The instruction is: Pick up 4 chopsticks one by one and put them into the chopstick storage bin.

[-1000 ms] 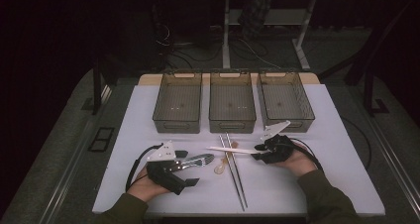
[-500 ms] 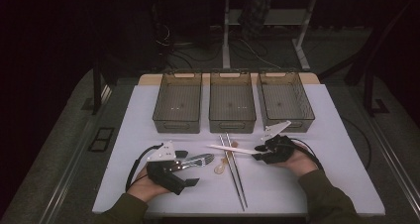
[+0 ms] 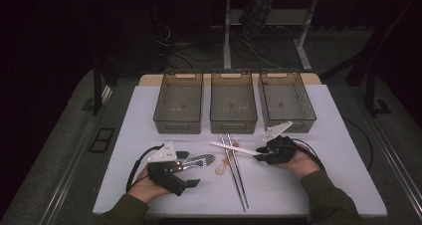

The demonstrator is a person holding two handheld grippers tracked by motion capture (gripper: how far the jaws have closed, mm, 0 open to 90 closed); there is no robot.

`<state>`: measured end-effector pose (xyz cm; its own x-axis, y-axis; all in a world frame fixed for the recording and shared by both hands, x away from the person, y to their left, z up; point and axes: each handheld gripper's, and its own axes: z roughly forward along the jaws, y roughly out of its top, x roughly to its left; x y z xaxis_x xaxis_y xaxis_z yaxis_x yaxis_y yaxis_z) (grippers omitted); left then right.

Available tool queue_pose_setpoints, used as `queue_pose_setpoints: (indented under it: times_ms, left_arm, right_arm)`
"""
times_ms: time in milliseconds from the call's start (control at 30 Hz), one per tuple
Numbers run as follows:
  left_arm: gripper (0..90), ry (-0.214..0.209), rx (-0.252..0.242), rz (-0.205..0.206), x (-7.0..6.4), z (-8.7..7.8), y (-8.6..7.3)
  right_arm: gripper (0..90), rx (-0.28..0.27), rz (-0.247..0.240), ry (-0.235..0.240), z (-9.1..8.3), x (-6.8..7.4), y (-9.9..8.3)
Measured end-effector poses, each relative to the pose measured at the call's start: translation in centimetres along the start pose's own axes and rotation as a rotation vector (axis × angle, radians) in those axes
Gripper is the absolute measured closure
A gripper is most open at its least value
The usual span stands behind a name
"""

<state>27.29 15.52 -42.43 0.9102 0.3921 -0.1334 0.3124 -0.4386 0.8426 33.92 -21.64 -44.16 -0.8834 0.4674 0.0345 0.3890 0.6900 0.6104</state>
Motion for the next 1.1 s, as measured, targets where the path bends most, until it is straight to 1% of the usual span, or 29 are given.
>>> queue_pose_setpoints:
  times_ms: [733,833,1100]
  left_arm:
    - [0.3,0.0,-0.002,0.004,-0.02,-0.03,0.01]
    - [0.3,0.0,-0.002,0.004,-0.03,-0.04,0.02]
    - [0.3,-0.001,-0.001,0.004,-0.05,-0.03,0.03]
  right_arm:
    - [72.7,0.014,-0.003,0.011,-0.21,0.1,-0.07]
    - [73.6,0.018,-0.012,0.012,-0.26,0.11,-0.1]
    - [75.2,0.023,-0.016,0.013,-0.32,0.2,-0.09]
